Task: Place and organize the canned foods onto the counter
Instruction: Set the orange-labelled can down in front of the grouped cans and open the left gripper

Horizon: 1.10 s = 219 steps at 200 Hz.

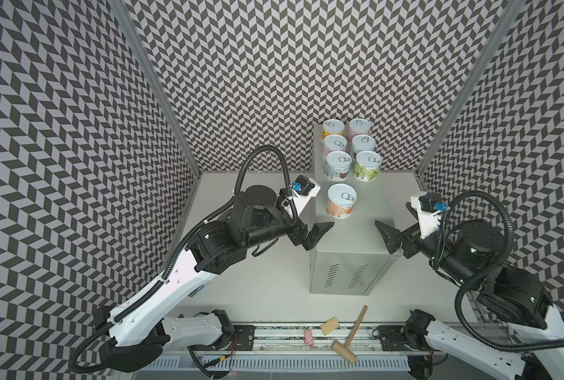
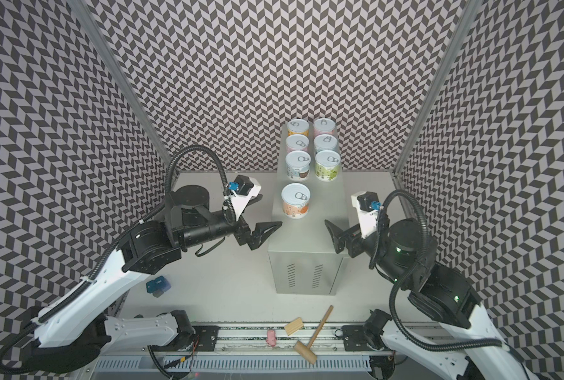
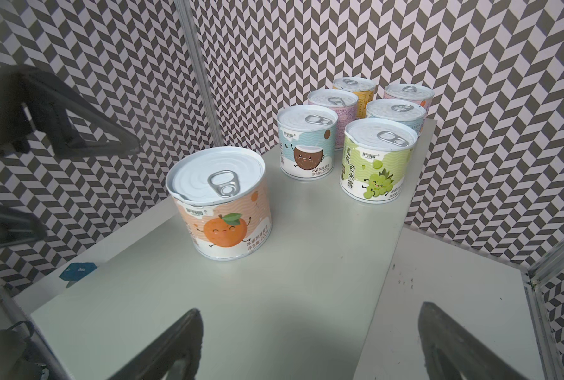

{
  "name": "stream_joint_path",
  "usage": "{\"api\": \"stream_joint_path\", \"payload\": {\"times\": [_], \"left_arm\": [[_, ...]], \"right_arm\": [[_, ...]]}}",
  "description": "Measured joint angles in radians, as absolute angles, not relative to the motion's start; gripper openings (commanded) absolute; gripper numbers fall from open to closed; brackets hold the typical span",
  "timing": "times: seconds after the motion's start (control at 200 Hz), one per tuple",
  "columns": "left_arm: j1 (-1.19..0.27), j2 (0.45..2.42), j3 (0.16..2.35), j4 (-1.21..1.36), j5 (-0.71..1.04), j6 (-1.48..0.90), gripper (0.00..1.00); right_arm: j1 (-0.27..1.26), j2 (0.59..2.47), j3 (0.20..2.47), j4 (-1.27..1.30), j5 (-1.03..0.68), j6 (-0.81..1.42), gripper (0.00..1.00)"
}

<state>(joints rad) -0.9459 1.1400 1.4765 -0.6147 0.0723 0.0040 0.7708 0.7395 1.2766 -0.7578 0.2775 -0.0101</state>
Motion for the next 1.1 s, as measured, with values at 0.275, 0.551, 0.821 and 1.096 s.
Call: {"api": "stream_joint_path", "payload": {"times": [0.275,0.551,0.821,1.096], "left_arm": [[-0.946,1.124,1.299,-0.429,0.056,-0.014,0.99],[-0.945,1.134,1.235,-0.271,0.057,-0.016,0.95],[-0.937,1.179,1.190,-0.149,0.061,-0.021,0.91],[-0.928,1.217,1.192,-0.080,0.047,-0.020,0.83]], "right_arm": [[0.771,0.754,1.270,-0.731,0.280,-0.007,0.99],[0.771,0.753,1.259,-0.721,0.281,-0.007,0.99],[0.771,0.751,1.244,-0.710,0.281,-0.007,0.99],[0.771,0.738,1.242,-0.709,0.286,-0.006,0.99]]}}
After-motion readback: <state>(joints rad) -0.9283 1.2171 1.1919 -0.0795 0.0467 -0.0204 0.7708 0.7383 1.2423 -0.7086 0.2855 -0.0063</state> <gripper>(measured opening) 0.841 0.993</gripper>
